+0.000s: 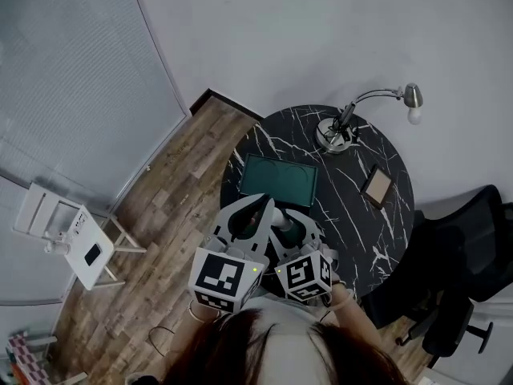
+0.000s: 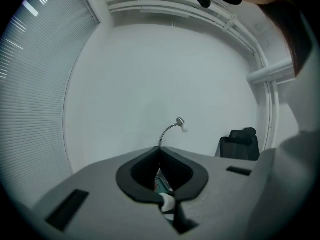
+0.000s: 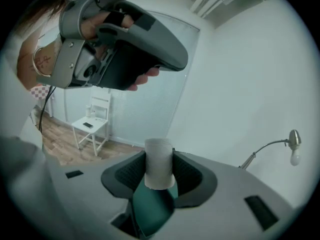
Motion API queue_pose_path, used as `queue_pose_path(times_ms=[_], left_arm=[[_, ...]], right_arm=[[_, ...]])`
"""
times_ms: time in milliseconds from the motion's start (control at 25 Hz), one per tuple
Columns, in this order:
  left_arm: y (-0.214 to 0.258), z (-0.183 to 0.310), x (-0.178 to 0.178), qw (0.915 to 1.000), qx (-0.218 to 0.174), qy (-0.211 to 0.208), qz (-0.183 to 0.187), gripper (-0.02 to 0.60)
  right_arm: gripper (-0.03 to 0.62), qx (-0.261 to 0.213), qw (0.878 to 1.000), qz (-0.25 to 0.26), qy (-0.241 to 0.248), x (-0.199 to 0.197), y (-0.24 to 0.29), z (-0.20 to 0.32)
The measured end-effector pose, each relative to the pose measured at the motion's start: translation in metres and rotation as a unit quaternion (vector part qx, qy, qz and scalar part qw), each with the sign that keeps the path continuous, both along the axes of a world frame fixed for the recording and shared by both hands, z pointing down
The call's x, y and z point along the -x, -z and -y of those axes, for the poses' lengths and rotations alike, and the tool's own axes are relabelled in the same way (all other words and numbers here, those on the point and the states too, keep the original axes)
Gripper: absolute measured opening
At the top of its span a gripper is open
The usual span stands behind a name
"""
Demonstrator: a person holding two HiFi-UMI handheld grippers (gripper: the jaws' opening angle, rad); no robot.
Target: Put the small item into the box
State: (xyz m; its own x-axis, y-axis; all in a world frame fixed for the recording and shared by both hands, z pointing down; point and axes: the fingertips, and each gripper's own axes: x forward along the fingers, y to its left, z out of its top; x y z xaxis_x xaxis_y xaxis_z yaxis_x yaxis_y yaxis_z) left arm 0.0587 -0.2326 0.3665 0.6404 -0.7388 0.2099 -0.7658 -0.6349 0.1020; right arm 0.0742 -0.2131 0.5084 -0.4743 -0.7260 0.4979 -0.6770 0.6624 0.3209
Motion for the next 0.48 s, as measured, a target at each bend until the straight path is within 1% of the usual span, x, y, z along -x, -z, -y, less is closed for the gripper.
queue_pose_path(times_ms=[200,480], left_arm=[[-0.005,0.010,0.003,0.9999,0.006,0.009,0.003,0.009],[-0.011,0.021,0.007,0.9996,0.009,0.023,0.013,0.009]], right_arm=[[0.184,0.024,0.999,-0.020,0.021,0.006,-0.029,0.007],[0.184,0.057,0.997,-0.042,0.038,0.008,-0.069,0.014]])
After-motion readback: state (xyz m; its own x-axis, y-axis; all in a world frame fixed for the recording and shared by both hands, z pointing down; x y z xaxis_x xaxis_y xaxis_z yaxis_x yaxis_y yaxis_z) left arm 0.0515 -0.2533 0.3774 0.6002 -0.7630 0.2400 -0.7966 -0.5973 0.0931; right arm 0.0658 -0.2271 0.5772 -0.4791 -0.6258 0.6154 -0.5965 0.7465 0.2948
